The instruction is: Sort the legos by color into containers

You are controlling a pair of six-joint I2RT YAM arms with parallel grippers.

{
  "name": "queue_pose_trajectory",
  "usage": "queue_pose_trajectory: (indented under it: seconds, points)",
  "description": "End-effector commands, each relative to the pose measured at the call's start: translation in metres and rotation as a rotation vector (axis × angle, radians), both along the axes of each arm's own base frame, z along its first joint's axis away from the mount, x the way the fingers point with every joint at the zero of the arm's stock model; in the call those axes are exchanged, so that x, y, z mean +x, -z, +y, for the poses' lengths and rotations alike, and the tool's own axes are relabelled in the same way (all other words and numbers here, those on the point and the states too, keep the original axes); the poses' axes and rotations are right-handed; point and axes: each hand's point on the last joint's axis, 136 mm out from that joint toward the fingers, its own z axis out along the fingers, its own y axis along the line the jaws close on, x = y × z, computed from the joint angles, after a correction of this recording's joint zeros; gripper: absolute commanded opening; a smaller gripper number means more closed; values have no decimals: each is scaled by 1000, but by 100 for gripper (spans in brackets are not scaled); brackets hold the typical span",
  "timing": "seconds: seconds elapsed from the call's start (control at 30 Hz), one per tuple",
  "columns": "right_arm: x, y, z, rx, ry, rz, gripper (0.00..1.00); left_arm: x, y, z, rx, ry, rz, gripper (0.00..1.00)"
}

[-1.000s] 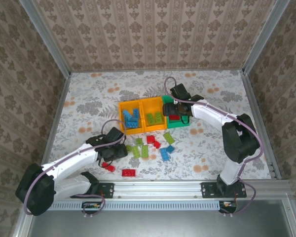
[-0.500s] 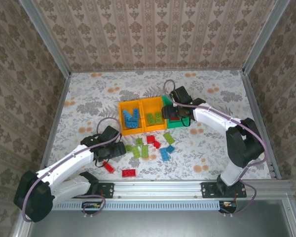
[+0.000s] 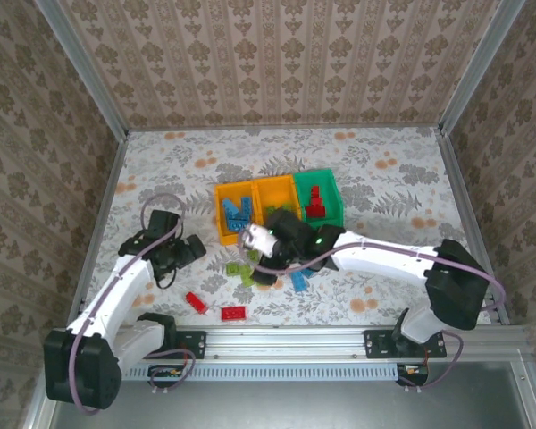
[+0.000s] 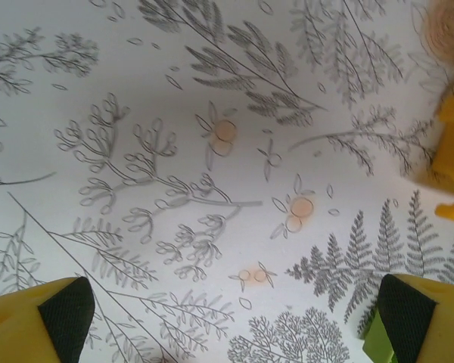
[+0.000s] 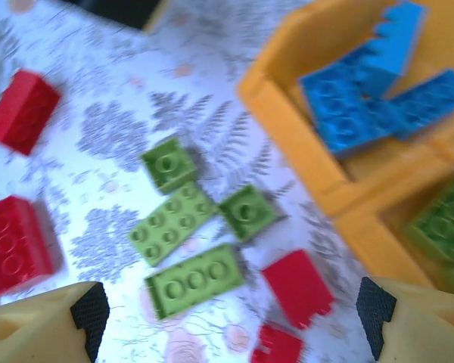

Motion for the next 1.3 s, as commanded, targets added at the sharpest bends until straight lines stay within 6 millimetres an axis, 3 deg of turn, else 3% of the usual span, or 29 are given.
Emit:
queue_pose_trajectory:
  seconds: [0.0, 0.2, 0.4, 0.83, 1.13, 1.27]
  points:
    - [-34, 31, 20, -71, -137, 5, 88, 4, -2, -2, -69, 35, -20, 100]
    - [-63, 58, 54, -120, -211, 20, 86, 1, 8, 2, -108, 5, 0, 100]
    - [-71, 75, 71, -147, -237, 30, 85, 0, 11, 3, -115, 2, 9, 100]
    - [-74, 103, 79, -230, -262, 36, 78, 1, 11, 5, -124, -9, 5, 100]
    - [-74, 111, 82, -248, -268, 50, 56, -2, 13, 5, -132, -15, 6, 100]
    - [-73, 109, 84, -235, -260, 49, 40, -4, 13, 5, -133, -18, 4, 100]
